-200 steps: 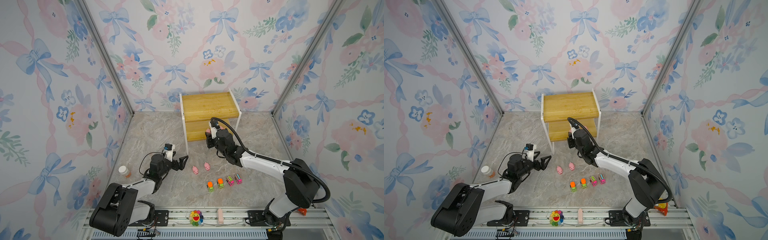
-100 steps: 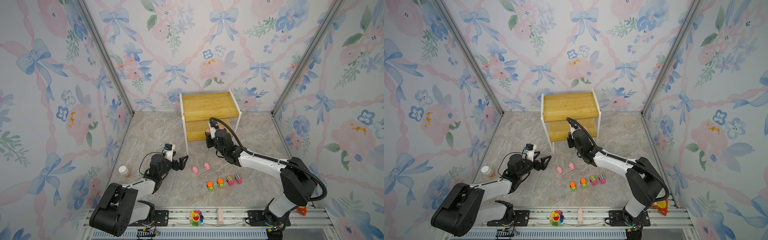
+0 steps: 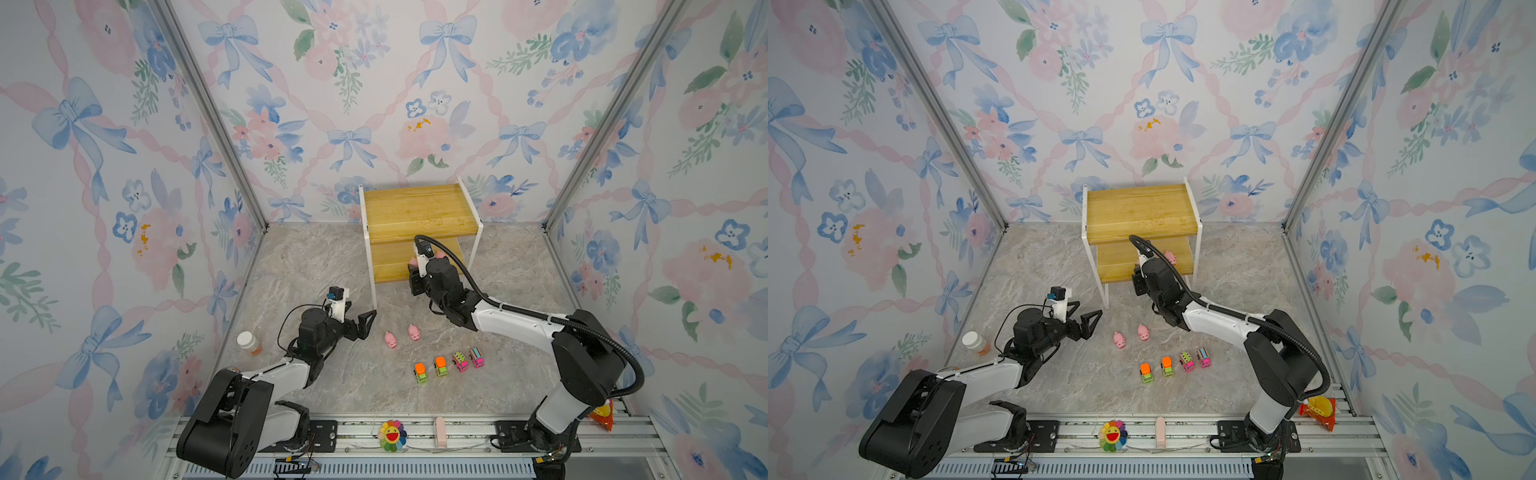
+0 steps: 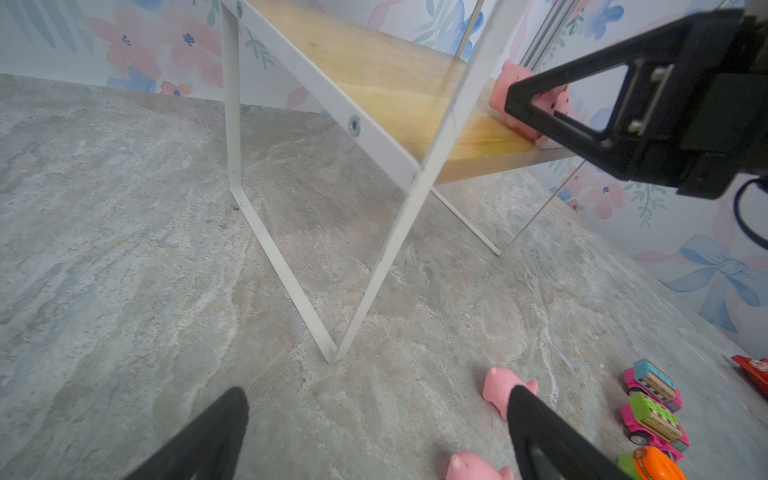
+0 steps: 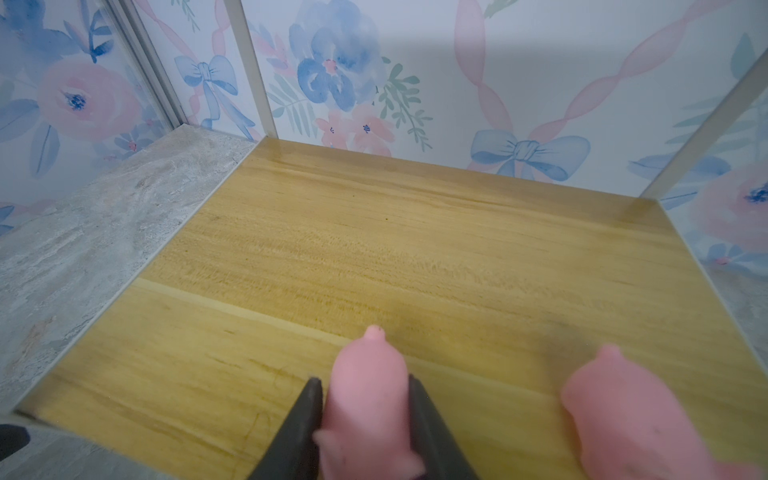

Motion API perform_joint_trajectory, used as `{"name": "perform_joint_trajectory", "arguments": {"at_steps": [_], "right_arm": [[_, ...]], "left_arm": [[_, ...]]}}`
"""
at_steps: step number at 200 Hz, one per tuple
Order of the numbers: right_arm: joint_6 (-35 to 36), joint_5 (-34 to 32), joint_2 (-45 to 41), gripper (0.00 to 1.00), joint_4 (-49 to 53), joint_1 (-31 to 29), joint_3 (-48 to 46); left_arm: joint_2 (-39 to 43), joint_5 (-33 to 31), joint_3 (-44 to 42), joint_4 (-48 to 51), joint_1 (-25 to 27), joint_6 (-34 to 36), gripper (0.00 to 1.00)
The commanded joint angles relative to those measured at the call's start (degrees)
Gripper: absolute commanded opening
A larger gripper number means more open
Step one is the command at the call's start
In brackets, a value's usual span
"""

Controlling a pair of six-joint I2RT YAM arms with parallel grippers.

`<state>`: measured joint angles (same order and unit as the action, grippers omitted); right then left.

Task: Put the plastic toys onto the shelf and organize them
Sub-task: 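Lower the held pig onto the lower wooden shelf beside the first pig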

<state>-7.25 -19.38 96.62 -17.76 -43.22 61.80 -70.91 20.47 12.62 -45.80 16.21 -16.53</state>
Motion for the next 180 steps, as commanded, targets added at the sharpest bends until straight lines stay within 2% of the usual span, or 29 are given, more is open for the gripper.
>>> {"name": "perform_joint_trajectory", "arguments": {"at_steps": [1, 105, 180], "right_arm": [[0.32, -1.72, 0.23, 0.35, -0.43, 0.33, 0.38], [0.04, -4.62, -0.73, 0.35, -1.51, 0.87, -1.17], [-0.01, -4.49, 0.04, 0.45, -1.51, 0.95, -1.27]], "left_arm": [[0.62, 0.64, -0.53, -1.02, 0.36, 1.26, 0.98], [0.4, 0.8, -0.46, -1.04, 0.34, 1.24, 0.98], [0.56, 0.74, -0.65, -1.03, 0.35, 1.33, 0.98]]}}
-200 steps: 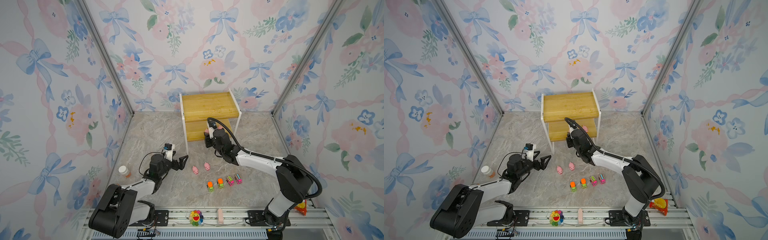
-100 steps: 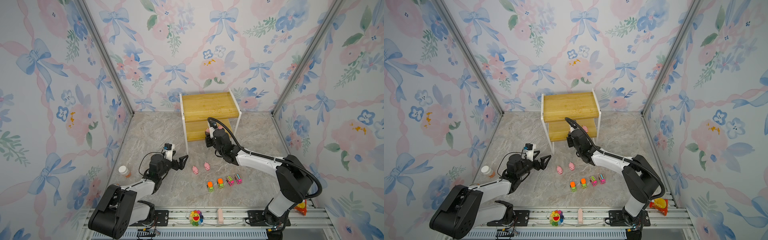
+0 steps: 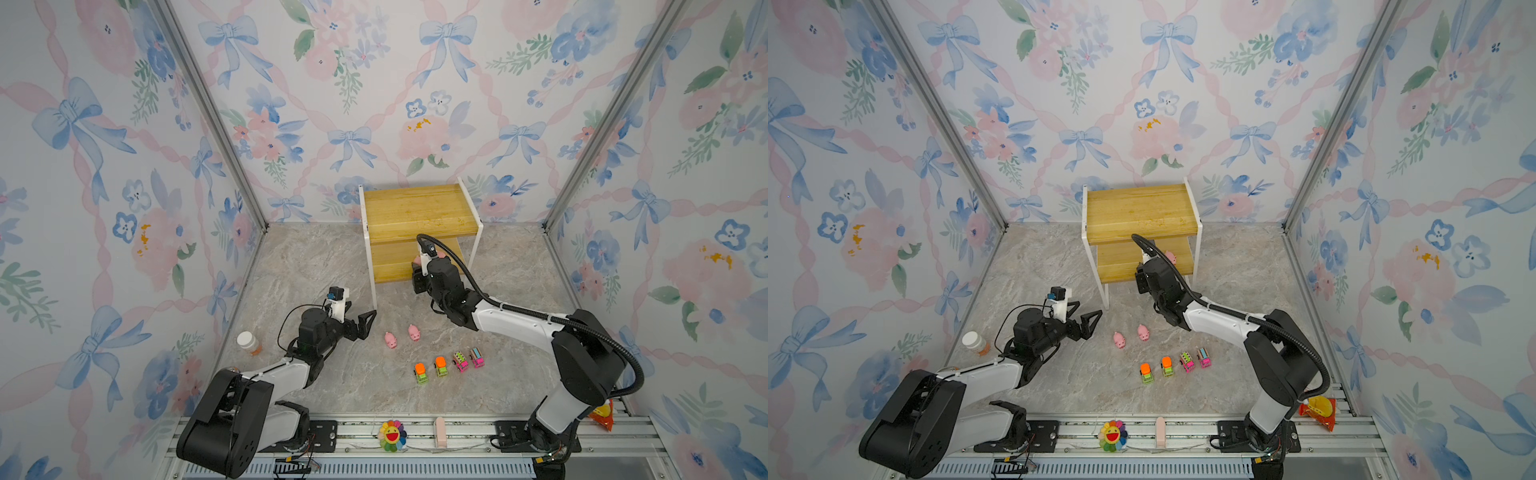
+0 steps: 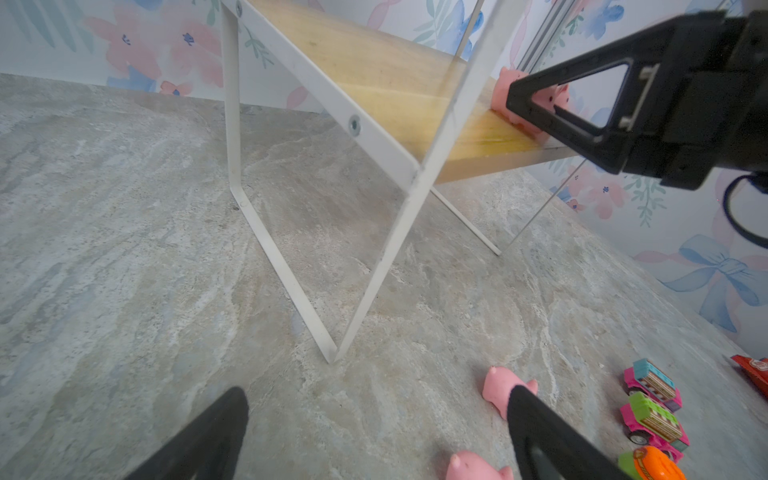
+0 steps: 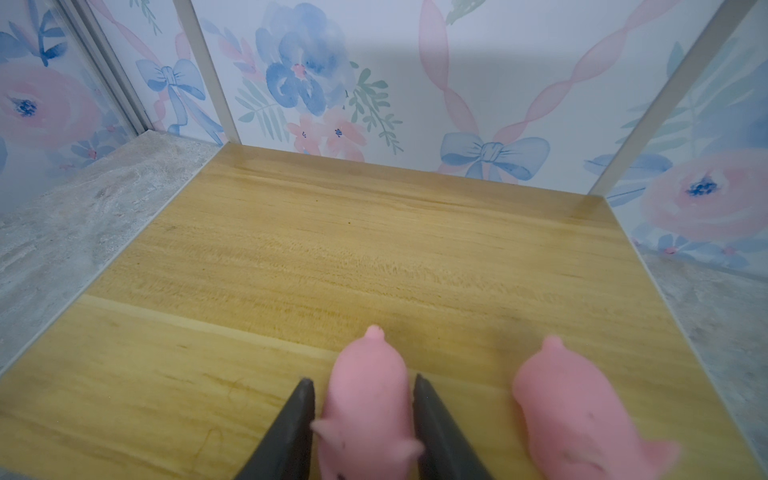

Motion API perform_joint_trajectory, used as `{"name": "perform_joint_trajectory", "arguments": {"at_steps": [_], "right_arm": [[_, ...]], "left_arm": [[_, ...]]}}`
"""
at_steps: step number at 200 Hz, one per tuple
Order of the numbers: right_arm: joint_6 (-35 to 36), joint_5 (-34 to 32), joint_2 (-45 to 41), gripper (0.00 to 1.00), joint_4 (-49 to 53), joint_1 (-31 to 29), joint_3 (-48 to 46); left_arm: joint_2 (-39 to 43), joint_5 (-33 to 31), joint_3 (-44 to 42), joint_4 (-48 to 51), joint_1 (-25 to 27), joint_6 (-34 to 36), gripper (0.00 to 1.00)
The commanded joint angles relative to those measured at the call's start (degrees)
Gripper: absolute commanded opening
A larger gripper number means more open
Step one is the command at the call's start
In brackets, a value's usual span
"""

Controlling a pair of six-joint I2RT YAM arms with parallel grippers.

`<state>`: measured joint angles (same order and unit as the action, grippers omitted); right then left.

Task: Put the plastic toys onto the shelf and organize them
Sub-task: 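Lower the held pig onto the lower wooden shelf beside the first pig, then open the right gripper and withdraw it back toward the pigs on the table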

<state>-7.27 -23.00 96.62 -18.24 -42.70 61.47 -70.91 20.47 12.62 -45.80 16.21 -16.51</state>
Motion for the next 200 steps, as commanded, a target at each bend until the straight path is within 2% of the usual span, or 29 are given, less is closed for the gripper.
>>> {"name": "perform_joint_trajectory", "arguments": {"at_steps": [1, 42, 76, 101, 147, 171, 200], "right_arm": [[0.04, -0.84, 0.01, 0.45, -1.02, 0.42, -0.93], [1.15, -0.66, -1.49, 0.58, -0.1, 0.05, -1.89], [2.33, -0.91, -6.78, 0.66, 3.58, -0.53, -2.89], [3.78, 1.96, -10.29, 0.7, 7.1, -1.13, -3.47], [7.73, 7.17, -18.58, 0.75, 26.82, -4.5, -1.48], [6.4, 8.0, -24.44, 0.77, 28.11, -5.46, -5.39], [5.57, 10.72, -28.07, 0.79, 27.0, -3.74, -9.42]], "left_arm": [[0.54, 0.73, -0.66, -1.0, 0.33, 1.31, 0.98], [0.49, 0.71, -0.62, -0.98, 0.35, 1.35, 0.98], [0.42, 0.67, -0.65, -1.04, 0.32, 1.39, 0.98], [0.43, 0.51, -0.62, -1.04, 0.33, 1.47, 0.98], [0.44, 0.89, -0.62, -1.04, 0.34, 1.56, 0.98], [0.66, 0.63, -0.9, -1.02, 0.38, 1.31, 0.98], [0.18, 0.45, -0.84, -0.99, 0.35, 1.24, 0.98]]}}
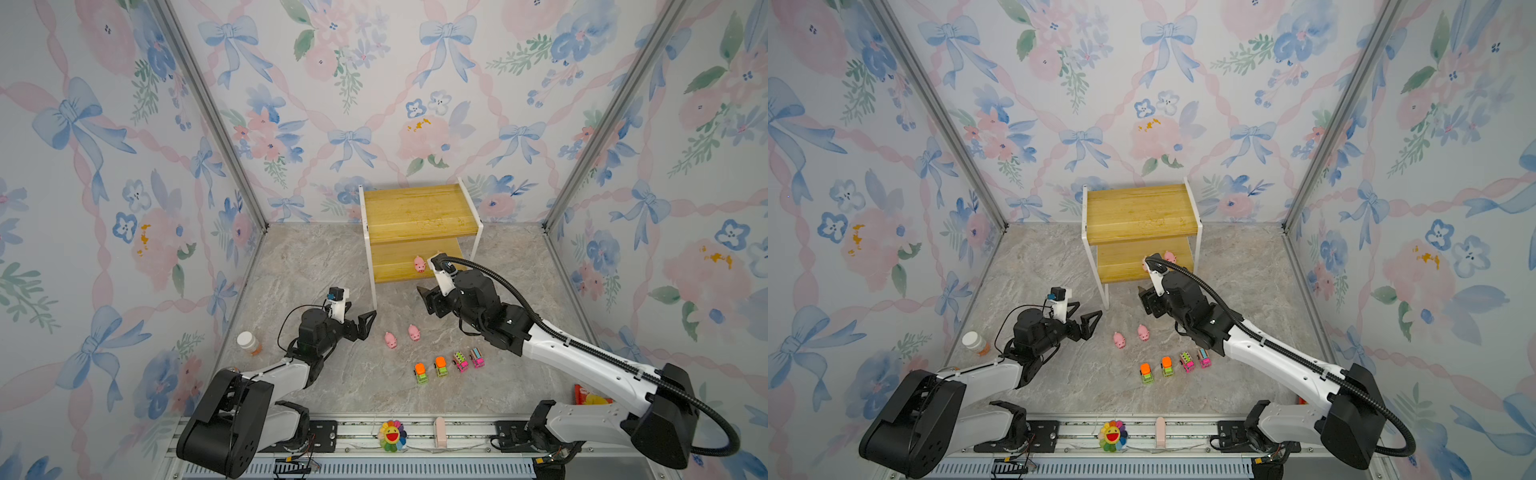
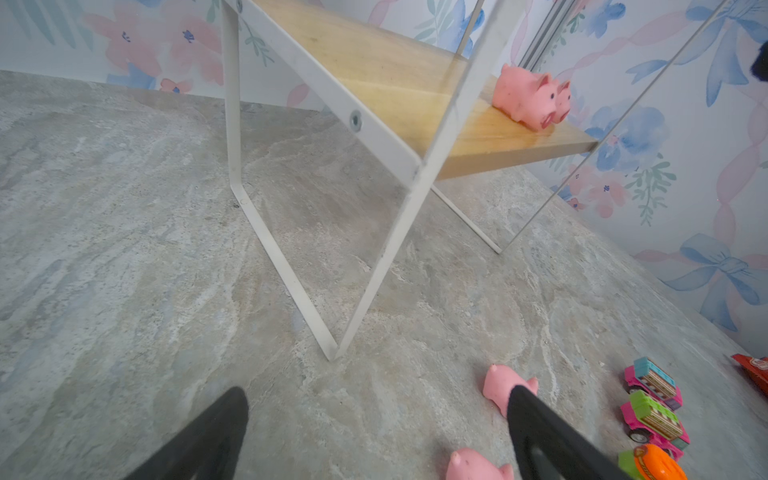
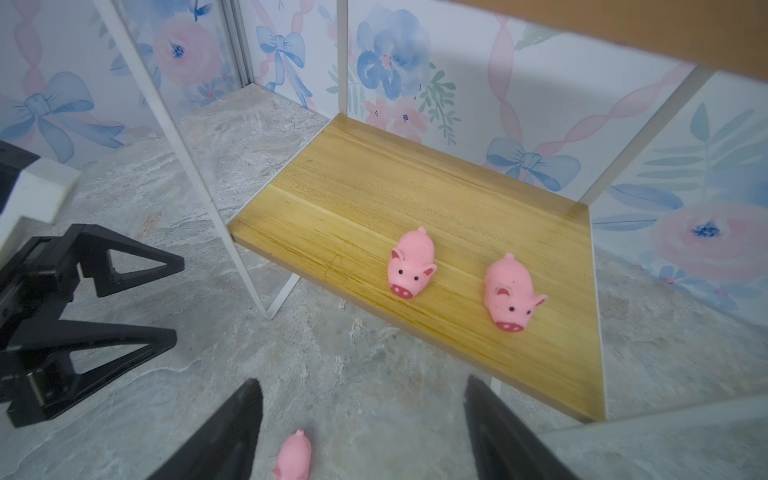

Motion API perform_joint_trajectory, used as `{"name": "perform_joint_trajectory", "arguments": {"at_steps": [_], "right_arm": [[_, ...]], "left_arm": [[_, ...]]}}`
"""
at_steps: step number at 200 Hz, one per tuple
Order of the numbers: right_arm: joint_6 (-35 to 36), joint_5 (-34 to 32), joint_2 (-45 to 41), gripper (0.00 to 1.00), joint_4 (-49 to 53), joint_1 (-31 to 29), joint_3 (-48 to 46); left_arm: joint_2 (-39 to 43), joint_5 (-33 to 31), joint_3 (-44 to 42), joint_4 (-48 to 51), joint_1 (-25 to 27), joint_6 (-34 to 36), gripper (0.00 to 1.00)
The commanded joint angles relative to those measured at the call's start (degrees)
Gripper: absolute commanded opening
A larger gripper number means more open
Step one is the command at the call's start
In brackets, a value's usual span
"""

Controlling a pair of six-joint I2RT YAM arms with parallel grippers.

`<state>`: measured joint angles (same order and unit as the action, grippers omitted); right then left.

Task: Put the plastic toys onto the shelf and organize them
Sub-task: 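Open the right gripper and withdraw it back toward the pigs on the table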

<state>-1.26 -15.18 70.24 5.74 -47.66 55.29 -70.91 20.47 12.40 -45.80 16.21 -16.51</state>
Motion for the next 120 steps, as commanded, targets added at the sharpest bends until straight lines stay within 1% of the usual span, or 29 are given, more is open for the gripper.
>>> {"name": "perform_joint_trajectory", "arguments": {"at_steps": [1, 17, 68, 78, 98, 110, 120], "right_arm": [[-0.51, 3.06, -1.73, 0.79, 2.99, 1.37, -3.33], [-1.19, 4.78, -1.85, 0.79, 3.32, 2.95, -4.22], [-1.18, 6.5, -4.37, 0.79, 4.9, 3.8, -7.22], [-1.61, 8.01, -5.08, 0.8, 5.18, 4.23, -8.09], [-3.49, 14.34, -5.05, 0.79, 6.08, 5.38, -9.74], [-4.98, 15.56, -4.22, 0.79, 5.26, 5.04, -11.05], [-6.21, 15.16, -3.56, 0.79, 4.14, 3.93, -12.27]], "left_arm": [[0.22, 0.45, -0.62, -1.02, 0.38, 1.23, 0.98], [0.08, -0.05, -0.7, -1.02, 0.37, 1.13, 0.98], [-0.36, -1.01, -0.58, -0.94, 0.35, 0.94, 0.98], [-0.1, -1.05, -0.75, -0.93, 0.34, 0.84, 0.98], [0.91, -1.44, -1.19, -0.8, 0.33, 0.69, 0.98], [1.26, -1.72, -1.57, -0.86, 0.35, 0.78, 0.98], [1.26, -2.01, -1.76, -0.87, 0.35, 0.86, 0.98]]}}
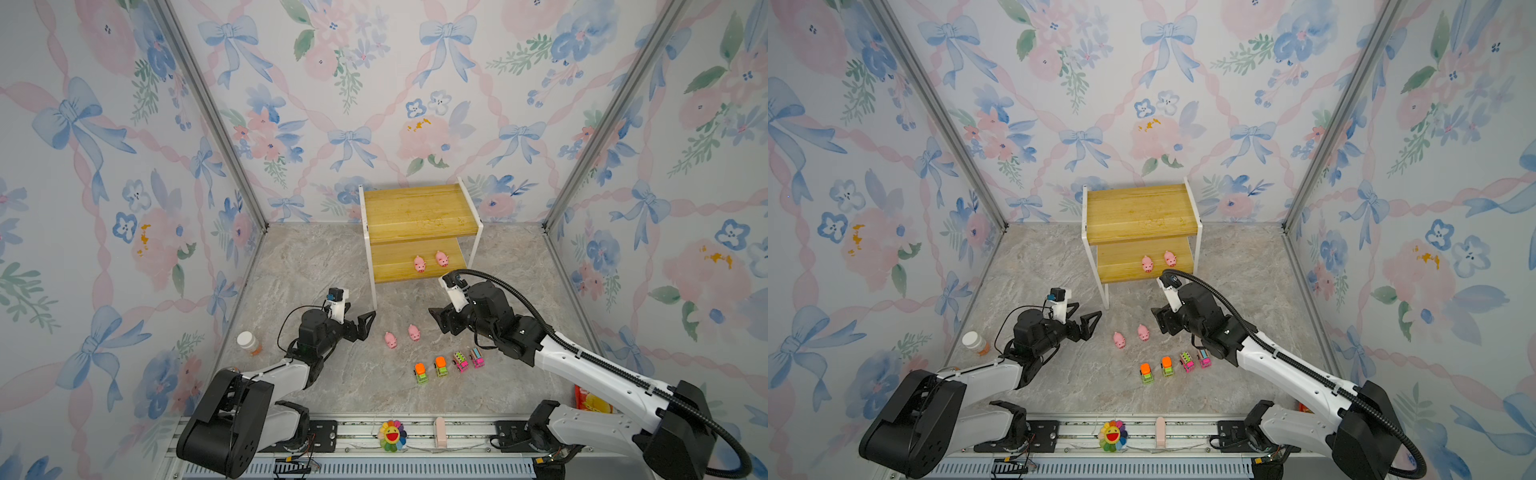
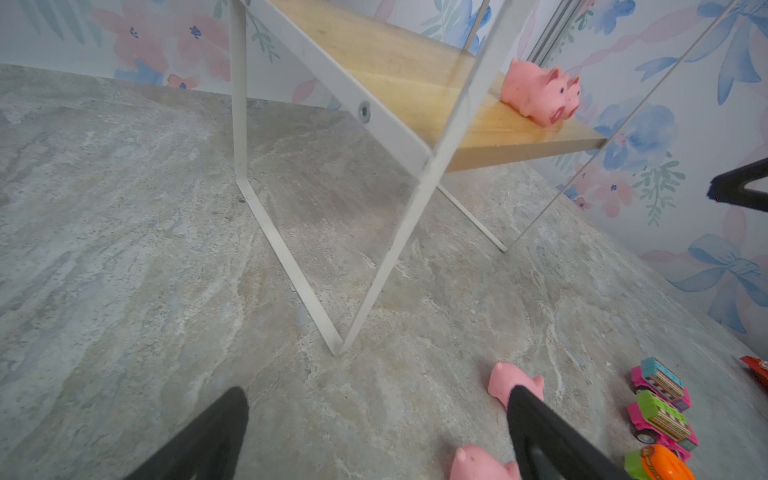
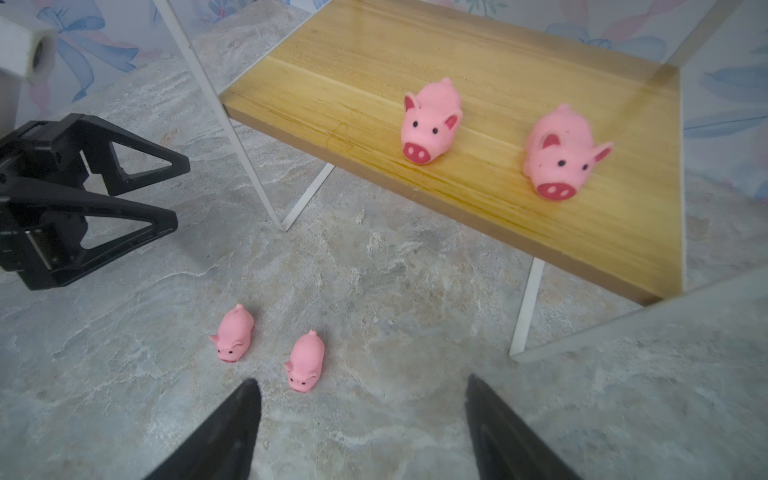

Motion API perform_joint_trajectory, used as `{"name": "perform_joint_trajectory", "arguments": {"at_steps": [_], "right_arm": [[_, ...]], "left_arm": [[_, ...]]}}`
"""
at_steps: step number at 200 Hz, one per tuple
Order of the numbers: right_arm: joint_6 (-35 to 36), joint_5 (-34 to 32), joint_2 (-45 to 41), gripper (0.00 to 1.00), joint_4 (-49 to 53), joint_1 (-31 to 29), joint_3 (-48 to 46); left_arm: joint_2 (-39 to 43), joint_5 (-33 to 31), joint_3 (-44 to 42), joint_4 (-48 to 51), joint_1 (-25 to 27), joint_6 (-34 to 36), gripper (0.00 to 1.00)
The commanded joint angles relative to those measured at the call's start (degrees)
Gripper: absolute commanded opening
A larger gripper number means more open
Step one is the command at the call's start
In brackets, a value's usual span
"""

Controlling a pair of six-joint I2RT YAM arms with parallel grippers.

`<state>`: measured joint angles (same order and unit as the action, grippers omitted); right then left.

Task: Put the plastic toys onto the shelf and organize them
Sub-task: 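Open the right gripper and withdraw it back toward the pigs on the table, then lower the right gripper over a pink pig on the table and close it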

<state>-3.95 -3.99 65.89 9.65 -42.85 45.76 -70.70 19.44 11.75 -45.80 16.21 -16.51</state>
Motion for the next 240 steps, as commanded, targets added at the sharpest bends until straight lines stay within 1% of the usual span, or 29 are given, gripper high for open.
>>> {"name": "perform_joint_trajectory", "arguments": {"at_steps": [1, 20, 37, 55, 92, 123, 162, 186, 214, 240], "right_arm": [[-3.57, 3.85, 0.9, 0.79, 0.08, -1.03, -2.85], [-4.77, 0.28, 1.86, 0.79, -3.38, -4.09, -5.23], [-5.71, -0.8, 3.5, 0.79, -5.76, -4.23, -6.11], [-5.23, -1.85, 5.48, 0.79, -7.11, -4.15, -6.04], [-4.09, 0.08, 8.29, 0.79, -7.12, -2.58, -5.22], [-4.83, 0.95, 7.46, 0.79, -9.68, -0.53, -7.88], [-5.03, 3.31, 8.43, 0.79, -7.83, 2.66, -7.3], [-5.07, 3.7, 9.48, 0.79, -6.75, 2.69, -6.28], [-6.65, 4.51, 10.13, 0.79, -8.76, 2.53, -7.71], [-7.85, 3.76, 11.05, 0.78, -9.01, 0.46, -8.07]], "left_arm": [[1.06, -0.98, -1.11, -0.87, 0.37, 0.87, 0.98], [0.78, -0.55, -1.03, -0.76, 0.4, 1.01, 0.98], [0.82, -0.31, -1.03, -0.77, 0.35, 0.78, 0.98], [1.21, -0.01, -1.61, -0.78, 0.33, 0.6, 0.98], [2.24, -1.33, -2.17, -0.78, 0.39, 1.13, 0.98], [2.22, -1.48, -2.31, -0.83, 0.39, 1.13, 0.98], [1.93, -2.3, -2.22, -0.76, 0.32, 0.81, 0.98], [1.04, -2.26, -1.75, -0.77, 0.37, 0.61, 0.98], [-0.29, -1.42, -0.98, -0.73, 0.4, 0.69, 0.98], [-0.39, -1.25, -0.84, -0.42, 0.4, 0.69, 0.98]]}}
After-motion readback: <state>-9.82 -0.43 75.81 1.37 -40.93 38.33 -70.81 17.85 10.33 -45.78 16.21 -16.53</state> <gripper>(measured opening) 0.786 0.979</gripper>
